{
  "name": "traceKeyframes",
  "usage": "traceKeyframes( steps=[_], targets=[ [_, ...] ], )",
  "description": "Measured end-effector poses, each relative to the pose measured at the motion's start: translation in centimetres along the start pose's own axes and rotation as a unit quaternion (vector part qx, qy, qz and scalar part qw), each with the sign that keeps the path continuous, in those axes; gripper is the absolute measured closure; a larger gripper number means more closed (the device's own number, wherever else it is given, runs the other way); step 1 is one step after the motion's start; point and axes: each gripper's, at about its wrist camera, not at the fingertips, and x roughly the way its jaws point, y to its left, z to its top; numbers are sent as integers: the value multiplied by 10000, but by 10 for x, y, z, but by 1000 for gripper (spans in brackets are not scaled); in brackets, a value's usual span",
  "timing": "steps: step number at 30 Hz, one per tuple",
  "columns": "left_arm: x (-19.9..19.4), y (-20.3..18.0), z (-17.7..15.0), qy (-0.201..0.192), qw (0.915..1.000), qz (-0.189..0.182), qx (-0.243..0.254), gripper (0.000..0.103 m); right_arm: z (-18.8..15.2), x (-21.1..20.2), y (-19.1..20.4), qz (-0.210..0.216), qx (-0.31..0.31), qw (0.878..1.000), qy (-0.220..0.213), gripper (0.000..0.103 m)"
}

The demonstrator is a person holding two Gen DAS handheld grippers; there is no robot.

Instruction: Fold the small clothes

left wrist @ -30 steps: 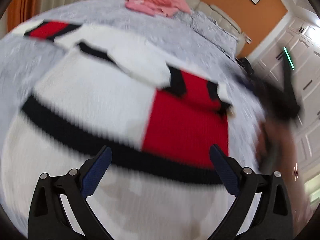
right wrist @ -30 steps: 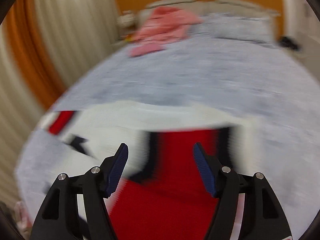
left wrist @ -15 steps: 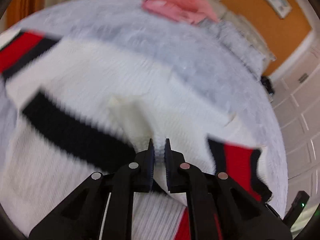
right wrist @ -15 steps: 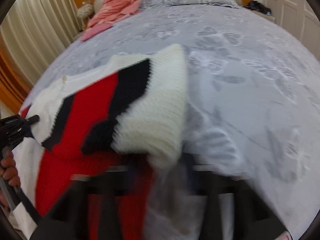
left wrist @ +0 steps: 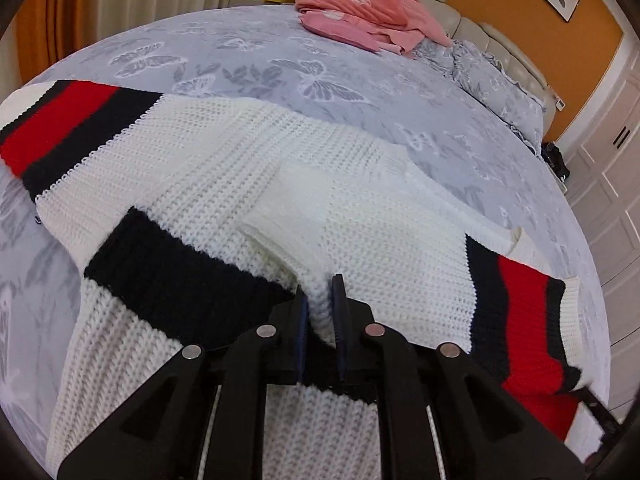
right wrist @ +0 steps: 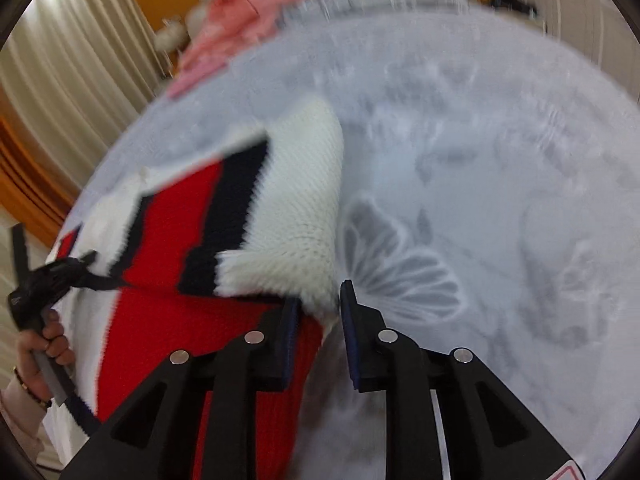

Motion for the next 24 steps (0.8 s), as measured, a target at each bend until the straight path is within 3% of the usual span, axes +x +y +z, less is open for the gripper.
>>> traceKeyframes(
  steps=[3, 5, 7, 8, 9, 12, 13, 16, 17, 19, 21, 24],
  targets=[
    [3, 0, -1, 35, 10000, -13, -39, 91, 11, -11, 20, 206, -75, 9993, -292, 82],
    [1, 1, 0, 40, 10000, -12, -40, 91, 22, 8, 30, 157, -212, 9996, -134, 83],
    [2, 2, 0, 82, 9999, -36, -71, 90, 18, 55, 21, -313, -238, 9980, 486, 91],
    [1, 5, 1, 109, 9998, -96, -130, 90, 12, 71, 11, -300, -139, 9973, 649, 93],
    [-3, 10, 2, 126, 9995, -203, -229, 90, 11, 67, 7, -172, -52, 9989, 430, 95],
    [-33, 37, 10, -208, 9958, -623, -637, 90, 23, 46, 13, -345, 156, 9977, 561, 93],
    [-43, 50, 13, -321, 9940, -679, -795, 85, 23, 37, 17, -384, 73, 9978, 535, 90],
    [-71, 113, 31, -732, 9848, -436, -1516, 50, 12, -8, 41, -315, -149, 9991, 239, 81],
    [-78, 142, 40, -878, 9793, -199, -1815, 42, 1, -23, 52, -126, -130, 9996, 207, 79],
    [-84, 189, 54, -992, 9677, 233, -2306, 39, -21, -37, 68, 138, -87, 9997, 173, 67],
    [-89, 246, 65, -1086, 9442, 683, -3034, 39, -53, -44, 92, 426, -130, 9989, 171, 66],
    [-90, 309, 70, -1177, 9071, 964, -3925, 39, -96, -37, 123, 713, -300, 9966, 269, 66]
  ],
)
